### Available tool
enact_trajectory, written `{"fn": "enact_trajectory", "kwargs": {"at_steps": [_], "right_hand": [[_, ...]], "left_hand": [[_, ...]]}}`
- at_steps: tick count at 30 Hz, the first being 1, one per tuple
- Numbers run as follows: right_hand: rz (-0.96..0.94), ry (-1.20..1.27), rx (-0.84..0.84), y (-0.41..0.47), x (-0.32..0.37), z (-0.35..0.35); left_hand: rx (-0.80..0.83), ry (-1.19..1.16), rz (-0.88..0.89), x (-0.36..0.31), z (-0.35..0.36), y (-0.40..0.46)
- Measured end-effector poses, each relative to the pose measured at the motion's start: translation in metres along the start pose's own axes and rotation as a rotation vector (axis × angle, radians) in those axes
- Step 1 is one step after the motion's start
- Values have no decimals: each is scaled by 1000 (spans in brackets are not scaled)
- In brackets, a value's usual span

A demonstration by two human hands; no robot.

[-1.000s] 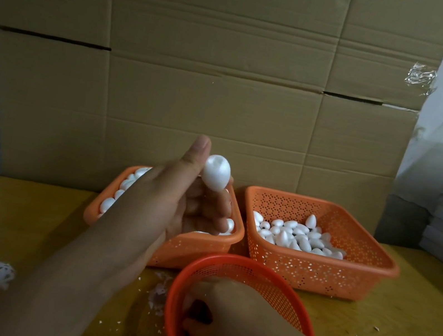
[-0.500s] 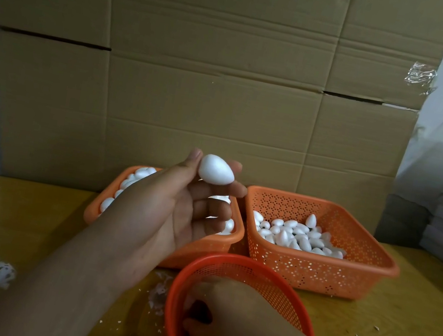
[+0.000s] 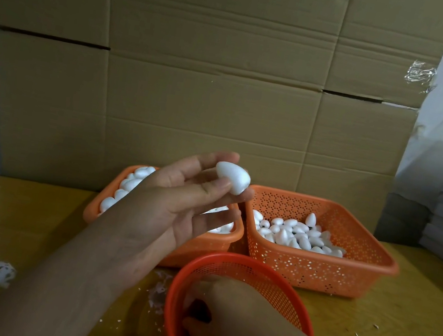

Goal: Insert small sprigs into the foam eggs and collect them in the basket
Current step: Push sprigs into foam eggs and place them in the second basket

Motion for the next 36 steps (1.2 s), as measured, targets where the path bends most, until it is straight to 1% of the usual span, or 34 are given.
{"fn": "enact_trajectory", "kwargs": {"at_steps": [9, 18, 24, 31, 36], "right_hand": [[-9, -3, 8, 1, 0, 1], [-14, 2, 6, 0, 1, 0], [-14, -3, 8, 0, 2, 0], [-13, -4, -4, 0, 2, -2], [-14, 3, 2, 0, 3, -2]], "left_hand": [[-49, 181, 113, -8, 3, -4], [-97, 441, 176, -13, 0, -5], [-155, 628, 262, -22, 4, -9], [-150, 688, 328, -26, 9, -11], [-220, 715, 405, -34, 9, -15]]}}
Point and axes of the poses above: each hand's wrist, its own y-axis towards the middle knuckle, its own z-axis out of the palm, x = y × z, the point moved 10 cm from there along y, towards the middle knuckle, and after that the axes turned 3 degrees about -z, right-handed, at the moved point
